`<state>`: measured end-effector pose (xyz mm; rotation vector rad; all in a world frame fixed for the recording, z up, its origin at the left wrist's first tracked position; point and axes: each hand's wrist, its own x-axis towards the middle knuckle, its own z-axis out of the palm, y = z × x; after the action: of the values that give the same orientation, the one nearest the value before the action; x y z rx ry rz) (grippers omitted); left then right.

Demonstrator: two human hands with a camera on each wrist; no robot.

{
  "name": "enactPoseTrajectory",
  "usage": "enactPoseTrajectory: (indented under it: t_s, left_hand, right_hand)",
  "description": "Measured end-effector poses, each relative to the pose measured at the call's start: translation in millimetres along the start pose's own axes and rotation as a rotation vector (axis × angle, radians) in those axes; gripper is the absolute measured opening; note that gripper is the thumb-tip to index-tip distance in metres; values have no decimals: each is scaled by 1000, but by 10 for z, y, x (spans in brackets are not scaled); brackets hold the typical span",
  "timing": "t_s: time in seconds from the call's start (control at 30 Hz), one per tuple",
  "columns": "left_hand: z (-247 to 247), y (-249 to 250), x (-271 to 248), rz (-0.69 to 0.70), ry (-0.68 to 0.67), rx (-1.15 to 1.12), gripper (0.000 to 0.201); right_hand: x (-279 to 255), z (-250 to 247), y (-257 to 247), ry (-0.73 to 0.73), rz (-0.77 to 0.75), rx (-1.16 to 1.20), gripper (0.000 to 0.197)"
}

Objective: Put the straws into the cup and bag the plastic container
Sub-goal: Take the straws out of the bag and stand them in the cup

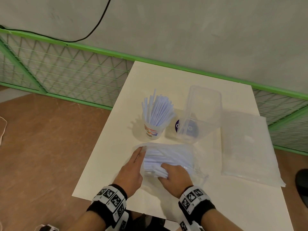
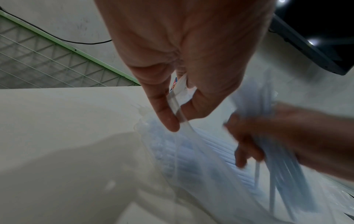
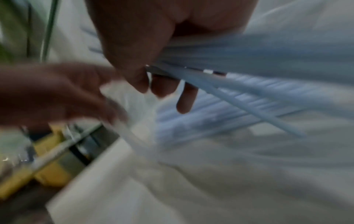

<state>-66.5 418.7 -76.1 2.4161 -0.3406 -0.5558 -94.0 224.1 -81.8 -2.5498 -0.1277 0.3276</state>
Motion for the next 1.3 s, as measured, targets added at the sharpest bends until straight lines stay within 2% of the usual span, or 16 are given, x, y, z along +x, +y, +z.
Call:
enactPoseTrajectory:
  t_s: [0.1,0.17,0.4,0.57,0.67,0.77,0.9,1.03,1.17,1.3]
  left_hand:
    - [2,1,2,5,13,9,91]
    - [5,-8,7,5,15,5,92]
    - [1,1,4,-3,-1,8,92]
    - [-2,13,3,-1,9,17,90]
    - [-5,13,3,0,-1,5,91]
    - [-12,10,6,-8,1,-4,91]
    - [-8,5,8,-9,1,-11,91]
    - [-10,25,1,-11,-6,-35,92]
    - [-36,53,2,-16,-6,-36,92]
    - [-48,51,1,-24,-6,-32,91]
  right_hand:
    - [-74,-100,-142,147,11,359,37]
    - [-103,-167,-214,155,76,438,39]
    - [-169,-288,-154,168,256,473,31]
    - [-220,-383,-144,121,247,424,13]
    - [-198,-376,-90,114,299,441,12]
    - [-88,-599,-150,150,264,455,11]
    - [173,-1344,-430,311,76,651,9]
    - [538,-1978,-718,442,-56,635,4]
    - [1030,-2043,-772,505,-16,604,8]
    - [1334,-1791,-702,433,46,451,23]
